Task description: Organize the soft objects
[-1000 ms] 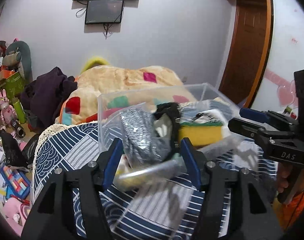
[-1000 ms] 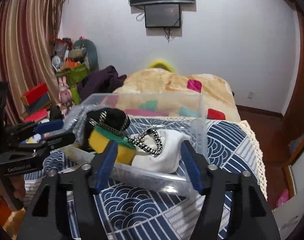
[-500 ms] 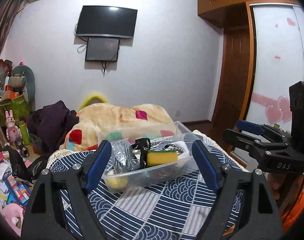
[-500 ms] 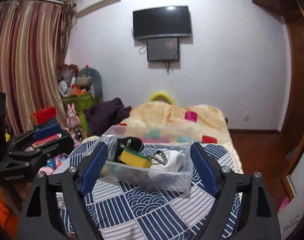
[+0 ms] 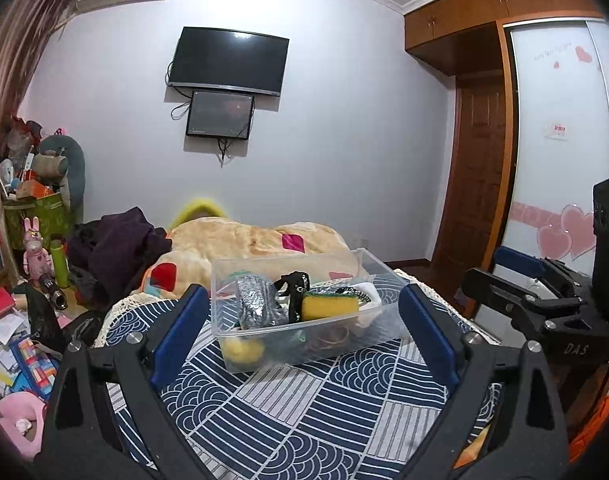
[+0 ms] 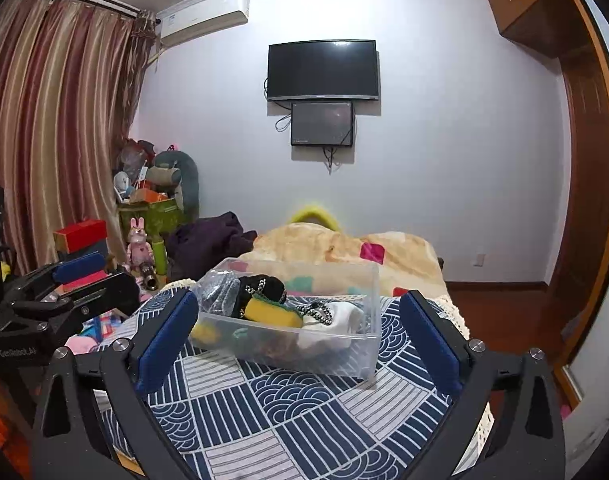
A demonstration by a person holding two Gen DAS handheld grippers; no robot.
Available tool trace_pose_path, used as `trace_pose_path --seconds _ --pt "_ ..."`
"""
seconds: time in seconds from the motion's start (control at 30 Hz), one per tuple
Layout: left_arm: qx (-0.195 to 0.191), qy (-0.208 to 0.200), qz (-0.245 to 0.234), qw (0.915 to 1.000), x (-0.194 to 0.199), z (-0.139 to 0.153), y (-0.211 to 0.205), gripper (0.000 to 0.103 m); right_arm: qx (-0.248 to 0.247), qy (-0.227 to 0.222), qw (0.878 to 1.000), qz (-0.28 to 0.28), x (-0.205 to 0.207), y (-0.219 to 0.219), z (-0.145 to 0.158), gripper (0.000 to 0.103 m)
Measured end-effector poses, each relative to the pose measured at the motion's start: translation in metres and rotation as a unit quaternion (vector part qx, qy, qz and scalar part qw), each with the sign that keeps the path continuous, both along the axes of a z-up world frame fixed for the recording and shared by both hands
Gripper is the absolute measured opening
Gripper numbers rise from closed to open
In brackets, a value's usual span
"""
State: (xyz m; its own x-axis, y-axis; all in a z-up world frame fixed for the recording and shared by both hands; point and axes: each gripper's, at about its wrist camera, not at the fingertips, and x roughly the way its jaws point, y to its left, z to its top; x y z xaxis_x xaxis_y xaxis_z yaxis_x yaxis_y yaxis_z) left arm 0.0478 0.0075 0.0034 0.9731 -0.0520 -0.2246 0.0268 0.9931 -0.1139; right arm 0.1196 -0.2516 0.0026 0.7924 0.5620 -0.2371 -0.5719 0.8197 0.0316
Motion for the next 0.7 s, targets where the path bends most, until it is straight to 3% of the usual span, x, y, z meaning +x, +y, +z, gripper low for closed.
trace_pose_path --seconds 0.7 --pt "0.023 0.003 0.008 0.9997 0.0 -0.008 -0.005 0.098 0.022 0.013 1.0 0.006 -0.004 -0.011 -0.008 0.101"
